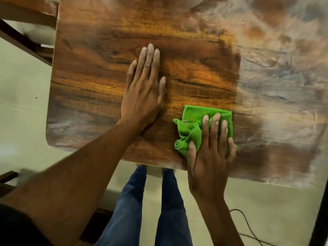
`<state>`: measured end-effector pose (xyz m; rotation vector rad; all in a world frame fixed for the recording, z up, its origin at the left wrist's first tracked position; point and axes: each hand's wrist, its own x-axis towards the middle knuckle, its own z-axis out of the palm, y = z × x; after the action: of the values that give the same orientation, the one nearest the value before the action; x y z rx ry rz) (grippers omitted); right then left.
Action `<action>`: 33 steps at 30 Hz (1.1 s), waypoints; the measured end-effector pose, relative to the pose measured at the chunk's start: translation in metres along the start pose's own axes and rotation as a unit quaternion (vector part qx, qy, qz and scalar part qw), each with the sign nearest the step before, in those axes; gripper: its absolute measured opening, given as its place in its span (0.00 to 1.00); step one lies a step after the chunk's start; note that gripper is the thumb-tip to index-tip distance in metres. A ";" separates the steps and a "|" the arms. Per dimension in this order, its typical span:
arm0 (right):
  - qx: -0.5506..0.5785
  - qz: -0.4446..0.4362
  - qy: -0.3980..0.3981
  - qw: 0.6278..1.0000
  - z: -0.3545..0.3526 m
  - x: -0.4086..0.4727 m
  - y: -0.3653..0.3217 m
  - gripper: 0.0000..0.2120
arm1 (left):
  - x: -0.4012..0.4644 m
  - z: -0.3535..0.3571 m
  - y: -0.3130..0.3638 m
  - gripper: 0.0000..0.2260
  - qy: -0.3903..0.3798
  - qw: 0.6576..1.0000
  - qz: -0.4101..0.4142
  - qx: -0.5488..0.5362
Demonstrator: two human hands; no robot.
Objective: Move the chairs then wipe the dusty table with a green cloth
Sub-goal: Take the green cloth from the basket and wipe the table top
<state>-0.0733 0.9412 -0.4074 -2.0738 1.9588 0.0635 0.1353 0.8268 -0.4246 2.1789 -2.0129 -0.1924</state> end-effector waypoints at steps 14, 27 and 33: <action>0.025 -0.063 0.071 0.995 -0.029 0.213 -0.008 0.30 | 0.002 0.001 0.001 0.27 -0.016 1.000 -0.007 -0.010; -0.023 -0.010 -0.043 0.999 -0.004 -0.010 0.004 0.32 | 0.004 0.001 0.003 0.28 -0.036 0.999 -0.003 -0.002; -0.032 -0.060 -0.002 0.998 -0.006 0.076 -0.018 0.36 | 0.003 0.002 0.003 0.28 -0.026 1.000 -0.002 -0.014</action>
<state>-0.0512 0.8670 -0.4162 -2.2248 1.8497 0.1062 0.1323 0.8232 -0.4260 2.1830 -2.0214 -0.2786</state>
